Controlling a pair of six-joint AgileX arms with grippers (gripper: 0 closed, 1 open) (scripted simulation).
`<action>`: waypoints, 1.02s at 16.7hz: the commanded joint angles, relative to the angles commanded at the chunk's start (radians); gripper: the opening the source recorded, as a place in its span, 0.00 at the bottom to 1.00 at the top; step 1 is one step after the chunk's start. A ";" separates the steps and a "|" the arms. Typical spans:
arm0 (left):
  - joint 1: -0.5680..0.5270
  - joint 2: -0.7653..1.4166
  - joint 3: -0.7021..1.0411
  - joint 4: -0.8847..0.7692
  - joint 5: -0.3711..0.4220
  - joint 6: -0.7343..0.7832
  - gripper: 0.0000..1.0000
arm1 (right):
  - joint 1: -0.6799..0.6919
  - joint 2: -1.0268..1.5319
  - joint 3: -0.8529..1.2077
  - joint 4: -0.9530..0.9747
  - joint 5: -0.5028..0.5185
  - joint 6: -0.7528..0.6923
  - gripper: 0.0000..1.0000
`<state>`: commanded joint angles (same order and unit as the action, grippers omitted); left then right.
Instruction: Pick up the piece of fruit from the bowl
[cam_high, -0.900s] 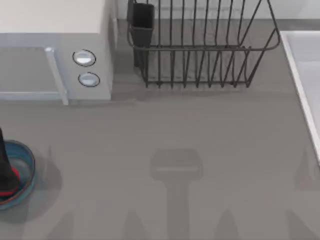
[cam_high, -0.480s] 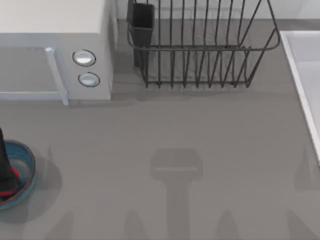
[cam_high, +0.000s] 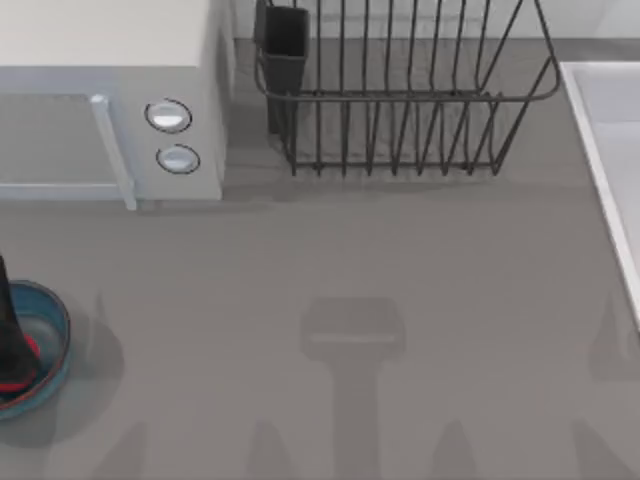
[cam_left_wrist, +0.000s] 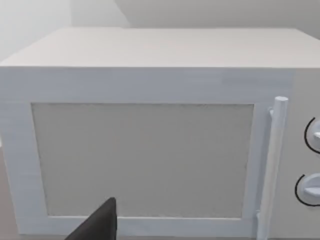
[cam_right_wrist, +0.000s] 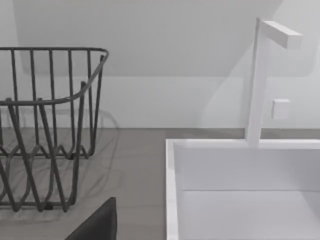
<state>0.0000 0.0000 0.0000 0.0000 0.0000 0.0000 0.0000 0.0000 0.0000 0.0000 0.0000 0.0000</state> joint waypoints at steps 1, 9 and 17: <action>0.000 0.000 0.000 0.000 0.000 0.000 1.00 | 0.000 0.000 0.000 0.000 0.000 0.000 1.00; 0.000 0.001 0.001 -0.001 0.000 0.000 1.00 | 0.000 0.000 0.000 0.000 0.000 0.000 1.00; 0.002 0.376 0.283 -0.290 0.000 0.007 1.00 | 0.000 0.000 0.000 0.000 0.000 0.000 1.00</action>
<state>0.0020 0.3762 0.2830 -0.2903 0.0000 0.0074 0.0000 0.0000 0.0000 0.0000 0.0000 0.0000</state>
